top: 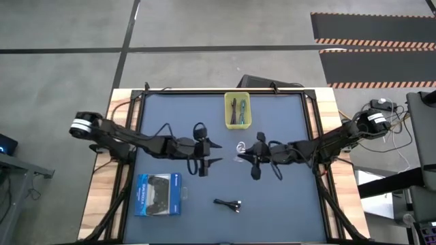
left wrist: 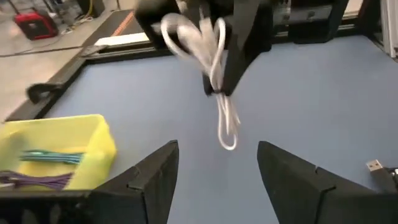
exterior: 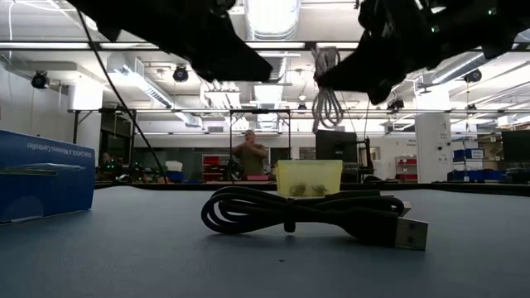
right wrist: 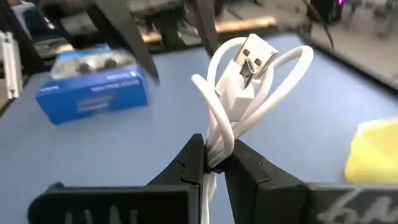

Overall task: Pick and place USB-C Cables
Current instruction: Put the white charger cable into the yellow bin

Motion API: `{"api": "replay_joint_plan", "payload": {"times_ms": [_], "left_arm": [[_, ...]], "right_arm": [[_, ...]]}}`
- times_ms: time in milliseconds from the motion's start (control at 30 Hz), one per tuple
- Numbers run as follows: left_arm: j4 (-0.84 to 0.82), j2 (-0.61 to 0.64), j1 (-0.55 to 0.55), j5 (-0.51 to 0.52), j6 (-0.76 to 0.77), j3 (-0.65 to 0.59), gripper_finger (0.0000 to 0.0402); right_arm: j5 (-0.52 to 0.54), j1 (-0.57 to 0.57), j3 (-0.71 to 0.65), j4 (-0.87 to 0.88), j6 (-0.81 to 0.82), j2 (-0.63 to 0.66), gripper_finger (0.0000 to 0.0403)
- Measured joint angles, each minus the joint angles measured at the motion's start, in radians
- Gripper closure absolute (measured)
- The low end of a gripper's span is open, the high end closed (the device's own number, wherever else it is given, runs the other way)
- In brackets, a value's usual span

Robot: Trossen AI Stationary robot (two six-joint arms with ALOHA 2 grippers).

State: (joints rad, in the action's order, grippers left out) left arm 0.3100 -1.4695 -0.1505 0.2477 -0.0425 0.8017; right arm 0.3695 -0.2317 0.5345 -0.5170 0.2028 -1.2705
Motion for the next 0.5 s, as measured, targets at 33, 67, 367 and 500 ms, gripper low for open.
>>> {"api": "replay_joint_plan", "payload": {"times_ms": [33,67,367,500], "left_arm": [[-0.011,0.024,0.000,0.007,-0.008,-0.006,0.0198],[-0.023,0.050,0.000,0.023,-0.020,-0.014,0.0198],[-0.038,0.224,0.000,0.194,-0.145,-0.043,0.0198],[-0.036,0.278,0.000,0.294,-0.218,-0.057,0.0198]], "right_arm": [[0.000,0.003,0.001,0.026,0.032,0.000,0.0374],[0.000,0.008,0.001,0.057,0.068,0.000,0.0374],[-0.001,0.070,0.042,0.298,0.379,0.000,0.0374],[-0.002,0.091,0.141,0.509,0.435,0.000,0.0374]]}}
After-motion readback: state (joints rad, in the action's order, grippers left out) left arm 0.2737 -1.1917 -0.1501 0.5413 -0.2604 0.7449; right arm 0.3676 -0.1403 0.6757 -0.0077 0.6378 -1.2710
